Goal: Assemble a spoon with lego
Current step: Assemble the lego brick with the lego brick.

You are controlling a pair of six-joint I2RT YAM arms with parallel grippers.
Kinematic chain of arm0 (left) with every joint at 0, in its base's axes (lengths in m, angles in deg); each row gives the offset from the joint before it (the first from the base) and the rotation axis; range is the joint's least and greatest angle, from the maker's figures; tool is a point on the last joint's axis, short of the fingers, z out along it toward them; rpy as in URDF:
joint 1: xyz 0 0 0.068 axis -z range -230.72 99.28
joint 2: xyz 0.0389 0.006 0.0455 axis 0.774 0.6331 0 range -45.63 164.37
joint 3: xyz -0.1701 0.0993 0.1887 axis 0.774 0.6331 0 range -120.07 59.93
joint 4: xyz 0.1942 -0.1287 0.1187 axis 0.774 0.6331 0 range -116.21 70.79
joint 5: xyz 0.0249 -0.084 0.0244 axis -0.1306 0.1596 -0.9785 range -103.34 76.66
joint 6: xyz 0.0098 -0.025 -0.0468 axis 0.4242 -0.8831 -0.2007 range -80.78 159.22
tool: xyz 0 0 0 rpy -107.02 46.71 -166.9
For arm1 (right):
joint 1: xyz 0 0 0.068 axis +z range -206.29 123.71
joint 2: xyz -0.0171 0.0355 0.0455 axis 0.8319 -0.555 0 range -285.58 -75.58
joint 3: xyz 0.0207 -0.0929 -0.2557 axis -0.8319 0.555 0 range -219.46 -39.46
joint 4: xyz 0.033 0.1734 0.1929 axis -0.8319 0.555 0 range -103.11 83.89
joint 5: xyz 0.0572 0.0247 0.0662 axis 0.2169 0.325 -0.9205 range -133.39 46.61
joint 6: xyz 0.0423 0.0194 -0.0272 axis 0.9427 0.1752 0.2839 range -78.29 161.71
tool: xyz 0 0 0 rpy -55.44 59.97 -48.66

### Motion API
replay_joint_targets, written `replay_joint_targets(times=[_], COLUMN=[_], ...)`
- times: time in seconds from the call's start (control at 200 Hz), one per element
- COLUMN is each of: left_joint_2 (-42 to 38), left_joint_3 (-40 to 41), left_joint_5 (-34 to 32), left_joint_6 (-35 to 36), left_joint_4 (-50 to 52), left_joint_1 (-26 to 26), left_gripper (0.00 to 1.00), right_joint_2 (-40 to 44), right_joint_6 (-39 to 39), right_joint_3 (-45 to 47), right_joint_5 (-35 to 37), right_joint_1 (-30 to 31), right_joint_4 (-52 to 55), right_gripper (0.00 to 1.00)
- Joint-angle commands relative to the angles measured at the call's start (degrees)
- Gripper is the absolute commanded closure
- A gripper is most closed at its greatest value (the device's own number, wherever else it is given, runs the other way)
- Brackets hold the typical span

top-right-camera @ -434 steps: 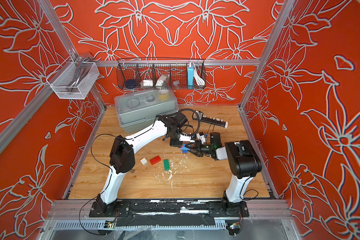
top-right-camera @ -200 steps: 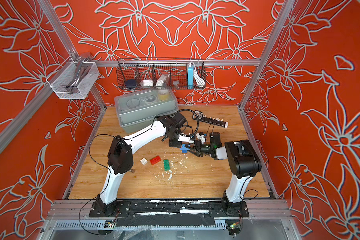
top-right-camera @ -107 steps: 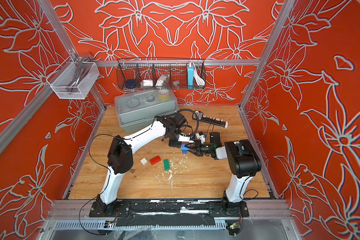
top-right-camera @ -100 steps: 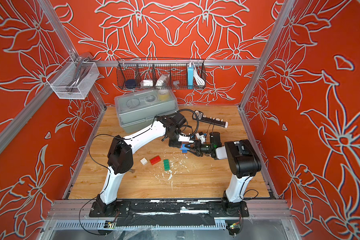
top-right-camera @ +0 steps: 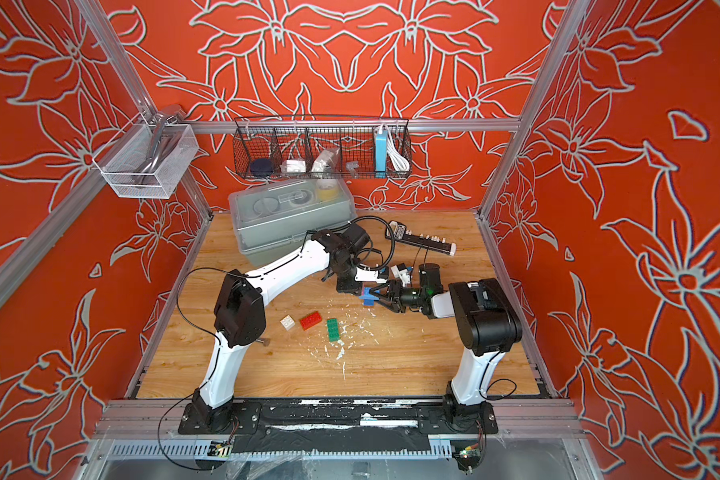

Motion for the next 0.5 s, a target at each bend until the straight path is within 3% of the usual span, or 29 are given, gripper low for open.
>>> replay_joint_targets(times=[0.0, 0.495], left_joint_2=[-0.4, 2.2], left_joint_3=[0.3, 2.2], left_joint_5=[-0.7, -0.9], left_joint_6=[0.6, 3.0], left_joint_4=[1.5, 1.9], left_joint_1=[-0.5, 0.9], left_gripper=[1.0, 1.0], right_joint_2=[-2.0, -2.7], right_joint_6=[-1.7, -2.0], right_joint_3=[-0.1, -0.4], right_joint_5=[0.9, 0.9], right_joint_1=[0.6, 0.6], right_joint_4=[3.1, 3.3], right_gripper=[0.45, 0.46])
